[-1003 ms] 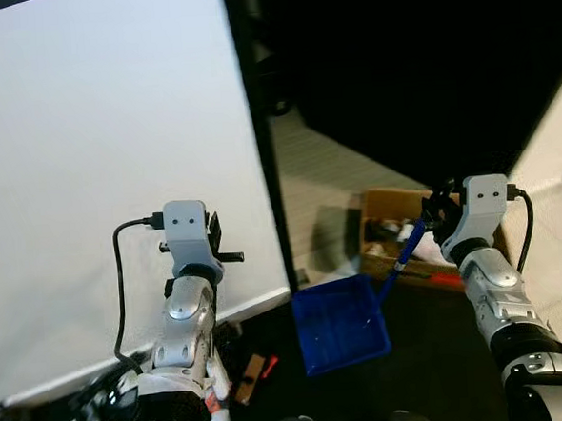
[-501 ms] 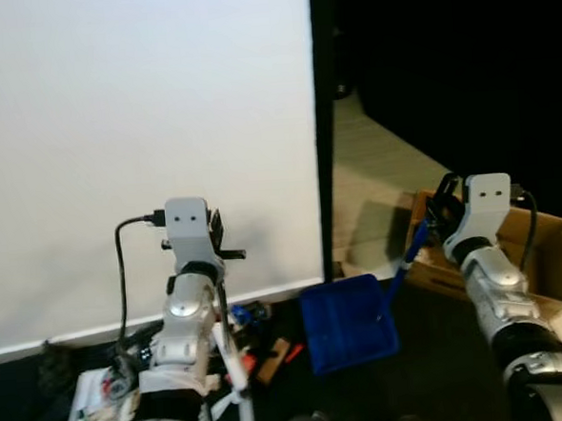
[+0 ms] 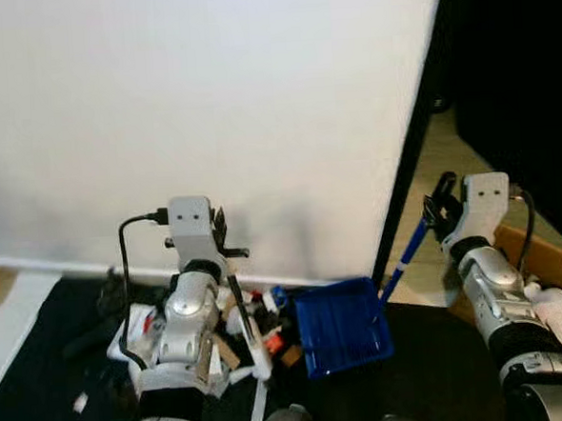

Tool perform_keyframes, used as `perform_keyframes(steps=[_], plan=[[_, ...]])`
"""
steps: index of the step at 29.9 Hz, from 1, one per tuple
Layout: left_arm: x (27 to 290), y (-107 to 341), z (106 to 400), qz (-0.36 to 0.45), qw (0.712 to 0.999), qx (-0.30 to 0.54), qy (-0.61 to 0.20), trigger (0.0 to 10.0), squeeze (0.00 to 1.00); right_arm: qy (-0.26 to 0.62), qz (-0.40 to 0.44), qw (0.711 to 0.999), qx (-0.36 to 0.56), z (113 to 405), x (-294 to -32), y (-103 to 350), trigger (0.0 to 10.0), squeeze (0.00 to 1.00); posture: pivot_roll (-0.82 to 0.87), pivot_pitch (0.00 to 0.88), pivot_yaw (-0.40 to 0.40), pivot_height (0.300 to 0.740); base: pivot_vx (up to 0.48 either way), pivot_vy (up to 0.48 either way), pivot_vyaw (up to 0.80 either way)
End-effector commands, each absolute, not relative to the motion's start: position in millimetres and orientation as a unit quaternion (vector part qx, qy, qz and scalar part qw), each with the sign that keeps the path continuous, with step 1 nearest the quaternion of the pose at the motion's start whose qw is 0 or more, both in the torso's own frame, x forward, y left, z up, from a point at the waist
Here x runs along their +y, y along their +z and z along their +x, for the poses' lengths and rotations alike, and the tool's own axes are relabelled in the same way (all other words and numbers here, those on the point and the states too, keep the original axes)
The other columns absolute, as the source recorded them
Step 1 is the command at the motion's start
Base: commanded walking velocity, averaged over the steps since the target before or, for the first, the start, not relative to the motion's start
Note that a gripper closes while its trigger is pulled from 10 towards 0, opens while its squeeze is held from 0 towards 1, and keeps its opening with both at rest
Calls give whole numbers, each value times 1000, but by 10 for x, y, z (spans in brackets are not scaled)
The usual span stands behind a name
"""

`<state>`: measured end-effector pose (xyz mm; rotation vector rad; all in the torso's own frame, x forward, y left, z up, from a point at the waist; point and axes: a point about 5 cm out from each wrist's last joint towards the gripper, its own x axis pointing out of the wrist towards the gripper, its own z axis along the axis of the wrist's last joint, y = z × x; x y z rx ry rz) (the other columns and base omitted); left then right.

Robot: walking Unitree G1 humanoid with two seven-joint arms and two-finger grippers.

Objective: Sweep floor

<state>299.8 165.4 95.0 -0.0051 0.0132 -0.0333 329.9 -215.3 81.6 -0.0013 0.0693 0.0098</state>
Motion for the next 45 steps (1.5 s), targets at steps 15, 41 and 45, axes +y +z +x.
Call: perform_keyframes(steps=[15,41,45], plan=[[1690,971,3001,6,1000,5,-13,10000,0,-78,15,996,44,3304,-2387,832,10000,0,37,19,43,740,0,0,-8],[2063,1329,3071,22,998,-47,-25,10000,0,-73,-10,994,78,3369,-2300,754,10000,0,62,60,49,740,0,0,-191],[2140,1469,3055,25,997,-66,-39,10000,0,-82,-9,994,73,3384,-2291,769,10000,0,81,82,54,740,0,0,0]])
